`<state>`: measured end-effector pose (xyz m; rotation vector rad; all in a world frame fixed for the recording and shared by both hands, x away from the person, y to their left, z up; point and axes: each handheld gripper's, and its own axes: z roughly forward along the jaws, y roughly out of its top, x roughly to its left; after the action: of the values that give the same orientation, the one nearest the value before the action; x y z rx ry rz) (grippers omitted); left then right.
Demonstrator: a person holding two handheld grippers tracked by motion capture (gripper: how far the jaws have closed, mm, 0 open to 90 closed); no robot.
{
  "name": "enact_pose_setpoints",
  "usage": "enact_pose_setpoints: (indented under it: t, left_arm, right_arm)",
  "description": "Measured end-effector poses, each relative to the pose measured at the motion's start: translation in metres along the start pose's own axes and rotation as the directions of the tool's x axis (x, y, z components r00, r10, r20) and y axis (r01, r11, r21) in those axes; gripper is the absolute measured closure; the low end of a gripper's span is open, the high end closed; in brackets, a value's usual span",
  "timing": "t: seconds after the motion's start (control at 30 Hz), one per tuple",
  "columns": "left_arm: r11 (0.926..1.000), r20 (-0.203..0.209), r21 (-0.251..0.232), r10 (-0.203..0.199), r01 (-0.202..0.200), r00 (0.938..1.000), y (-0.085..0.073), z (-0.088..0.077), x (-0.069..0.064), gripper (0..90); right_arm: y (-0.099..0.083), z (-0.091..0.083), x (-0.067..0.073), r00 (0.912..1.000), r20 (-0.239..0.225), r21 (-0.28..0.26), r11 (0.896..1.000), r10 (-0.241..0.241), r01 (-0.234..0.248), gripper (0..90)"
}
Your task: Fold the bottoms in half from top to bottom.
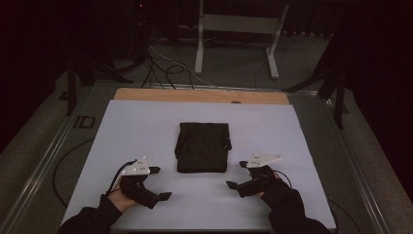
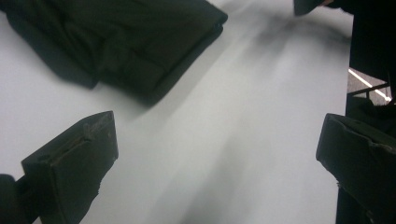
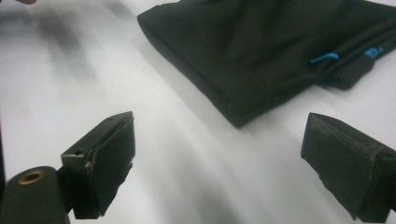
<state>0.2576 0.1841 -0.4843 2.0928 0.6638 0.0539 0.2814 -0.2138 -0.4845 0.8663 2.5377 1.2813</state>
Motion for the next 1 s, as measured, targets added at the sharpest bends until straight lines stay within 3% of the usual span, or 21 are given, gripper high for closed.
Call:
enact_pose_setpoints:
  t: [0.4, 0.6, 1.0]
  left_arm:
    - [0.9997, -0.025, 0.01, -0.023, 0.023, 0.9994, -0.018, -0.016, 0.0, 0.0]
    - [0.9995, -0.048, 0.014, -0.027, 0.027, 0.9985, -0.025, -0.025, 0.001, 0.0]
    - [0.9997, -0.073, -0.001, -0.025, 0.025, 0.997, -0.03, -0.037, -0.001, 0.0]
  right_arm:
    - [-0.022, -0.03, 0.0, 0.9983, 0.059, 0.003, 1.0, 0.001, -0.001, 10.0]
    - [-0.033, -0.041, -0.002, 0.9966, 0.078, 0.007, 1.0, 0.028, -0.029, 10.0]
    - [-0.057, -0.069, -0.007, 0.9848, 0.158, -0.003, 0.997, 0.073, -0.074, 10.0]
